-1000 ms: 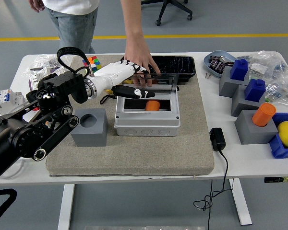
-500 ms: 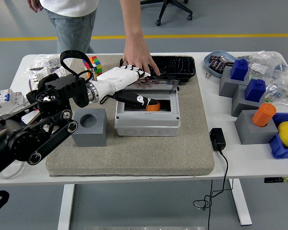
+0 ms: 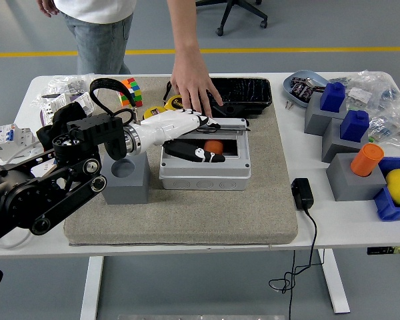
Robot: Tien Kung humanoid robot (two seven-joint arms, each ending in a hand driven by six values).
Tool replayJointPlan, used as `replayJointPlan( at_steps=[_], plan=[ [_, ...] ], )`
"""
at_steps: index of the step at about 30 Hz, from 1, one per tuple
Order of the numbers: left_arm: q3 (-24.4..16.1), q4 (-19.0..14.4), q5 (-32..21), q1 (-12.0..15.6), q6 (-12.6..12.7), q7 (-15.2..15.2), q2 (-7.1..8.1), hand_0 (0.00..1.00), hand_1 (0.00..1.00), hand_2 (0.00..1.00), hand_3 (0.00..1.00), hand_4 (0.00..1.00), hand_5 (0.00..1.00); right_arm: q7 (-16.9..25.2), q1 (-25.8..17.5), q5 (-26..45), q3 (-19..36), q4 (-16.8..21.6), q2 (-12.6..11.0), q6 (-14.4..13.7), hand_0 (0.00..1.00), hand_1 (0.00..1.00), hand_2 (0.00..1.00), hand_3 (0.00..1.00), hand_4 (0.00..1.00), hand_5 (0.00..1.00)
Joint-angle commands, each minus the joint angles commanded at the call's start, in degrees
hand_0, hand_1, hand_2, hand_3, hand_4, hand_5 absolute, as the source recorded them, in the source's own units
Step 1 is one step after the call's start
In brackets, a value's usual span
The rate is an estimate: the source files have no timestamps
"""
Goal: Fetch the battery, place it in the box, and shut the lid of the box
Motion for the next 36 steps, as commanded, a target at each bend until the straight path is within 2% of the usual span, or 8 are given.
replayJointPlan(
  at_steps=[10, 12, 19, 21, 23, 26, 30, 36],
  plan=[
    [0.9, 0.4, -3.0, 0.2, -3.0, 0.1, 0.34, 0.998, 0.998, 0.893, 0.868, 0.998, 0.998, -0.1, -0.3, 0.3, -0.4, 0.0, 0.1, -0.1, 0.835, 0.819, 0.772, 0.81, 0.998, 0.998],
    [0.9, 0.6, -3.0, 0.2, -3.1, -0.2, 0.29, 0.998, 0.915, 0.825, 0.822, 0.998, 0.998, -0.1, -0.3, 0.3, -0.5, 0.0, 0.0, -0.1, 0.835, 0.82, 0.772, 0.81, 0.998, 0.998],
    [-0.5, 0.8, -2.4, 0.7, -1.4, -1.5, -0.03, 0.949, 0.901, 0.822, 0.817, 0.998, 0.998, -0.2, -0.3, 0.2, -0.4, 0.0, 0.0, -0.2, 0.835, 0.819, 0.772, 0.81, 0.998, 0.998],
    [-3.6, 0.5, -1.9, 1.9, 1.6, -3.3, -0.78, 0.949, 0.901, 0.822, 0.817, 0.998, 0.998, -0.2, -0.2, 0.1, -0.3, 0.0, 0.0, -0.2, 0.835, 0.819, 0.772, 0.81, 0.998, 0.998],
    [-7.6, -0.3, -2.2, 3.5, 2.4, -4.2, -1.76, 0.949, 0.901, 0.822, 0.817, 0.998, 0.998, -0.2, -0.2, 0.2, -0.3, 0.0, 0.1, -0.1, 0.835, 0.819, 0.772, 0.81, 0.998, 0.998],
    [-14.3, -1.9, -5.1, 6.6, 1.4, -5.2, -3.78, 0.917, 0.879, 0.81, 0.807, 0.998, 0.998, -0.1, -0.3, 0.1, -0.2, 0.0, 0.3, -0.1, 0.835, 0.82, 0.772, 0.81, 0.998, 0.998],
    [-23.7, -4.1, -14.4, 10.6, -0.6, -7.2, -6.93, 0.889, 0.873, 0.815, 0.796, 0.998, 0.998, -0.1, -0.3, 0.0, 0.0, 0.0, 0.5, 0.1, 0.835, 0.819, 0.772, 0.81, 0.998, 0.998],
    [-37.0, -4.1, -28.8, 12.9, -2.8, -8.5, -8.66, 0.878, 0.866, 0.811, 0.78, 0.998, 0.998, 0.0, -0.2, 0.1, 0.2, 0.0, 0.6, 0.0, 0.835, 0.82, 0.773, 0.81, 0.998, 0.998]
  ],
)
